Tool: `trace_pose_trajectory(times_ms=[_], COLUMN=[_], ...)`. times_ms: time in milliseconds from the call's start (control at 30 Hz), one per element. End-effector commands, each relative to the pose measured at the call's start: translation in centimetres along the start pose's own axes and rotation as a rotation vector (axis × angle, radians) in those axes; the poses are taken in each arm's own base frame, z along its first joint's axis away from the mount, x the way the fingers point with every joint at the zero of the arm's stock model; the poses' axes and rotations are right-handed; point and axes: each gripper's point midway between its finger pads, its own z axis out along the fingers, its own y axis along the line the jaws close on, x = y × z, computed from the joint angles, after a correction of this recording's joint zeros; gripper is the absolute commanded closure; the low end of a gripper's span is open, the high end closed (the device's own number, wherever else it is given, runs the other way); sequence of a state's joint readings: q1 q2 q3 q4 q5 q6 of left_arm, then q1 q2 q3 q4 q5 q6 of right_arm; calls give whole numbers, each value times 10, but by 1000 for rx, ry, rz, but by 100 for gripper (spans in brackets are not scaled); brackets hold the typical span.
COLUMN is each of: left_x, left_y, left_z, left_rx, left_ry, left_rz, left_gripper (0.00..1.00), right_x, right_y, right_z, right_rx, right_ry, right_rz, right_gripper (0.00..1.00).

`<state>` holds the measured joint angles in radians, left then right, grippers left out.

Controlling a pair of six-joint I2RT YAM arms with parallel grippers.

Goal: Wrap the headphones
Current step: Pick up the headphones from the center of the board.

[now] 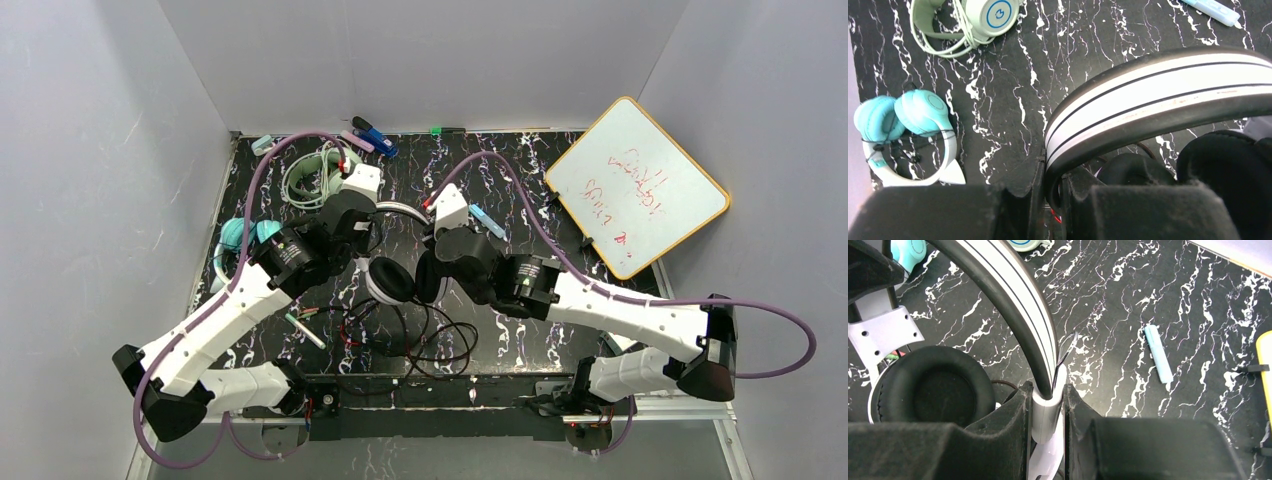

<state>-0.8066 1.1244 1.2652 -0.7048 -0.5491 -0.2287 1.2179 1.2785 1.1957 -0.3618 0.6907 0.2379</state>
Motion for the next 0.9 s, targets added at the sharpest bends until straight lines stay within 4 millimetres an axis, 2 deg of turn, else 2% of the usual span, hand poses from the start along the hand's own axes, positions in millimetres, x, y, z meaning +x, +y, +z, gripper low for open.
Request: trace_pose_trajectory(times_ms=[0, 167, 267, 467, 600, 667, 800, 867], left_x=[-58, -54, -54, -71, -81, -81, -76, -71], left_y=[42, 25, 19, 42, 46, 44, 30, 18], left_z=[-20, -14, -12, -28, -36, -35, -27, -21], left_rx=[-180, -96, -73, -152, -147, -140, -82, -36], left_ry=[-225, -241, -235, -289, -329, -328, -309, -296], left_rz=[-296, -428, -451, -446, -463, -465, -515, -546], left_gripper=[100, 100, 100, 100, 100, 100, 100, 100], right_x=[67, 62, 59, 84, 92, 90, 74, 64], right_y=[-7, 4, 10, -11, -21, -22, -4, 9], right_z=[-8, -5, -4, -3, -5, -6, -6, -6], right_rx=[56, 68, 74, 260, 320, 324, 221, 157], right_ry=[164, 115, 90, 150, 155, 137, 93, 71], right_rz=[-126, 19, -17, -223, -237, -211, -122, -56], right_gripper=[99, 99, 99, 99, 99, 99, 99, 89])
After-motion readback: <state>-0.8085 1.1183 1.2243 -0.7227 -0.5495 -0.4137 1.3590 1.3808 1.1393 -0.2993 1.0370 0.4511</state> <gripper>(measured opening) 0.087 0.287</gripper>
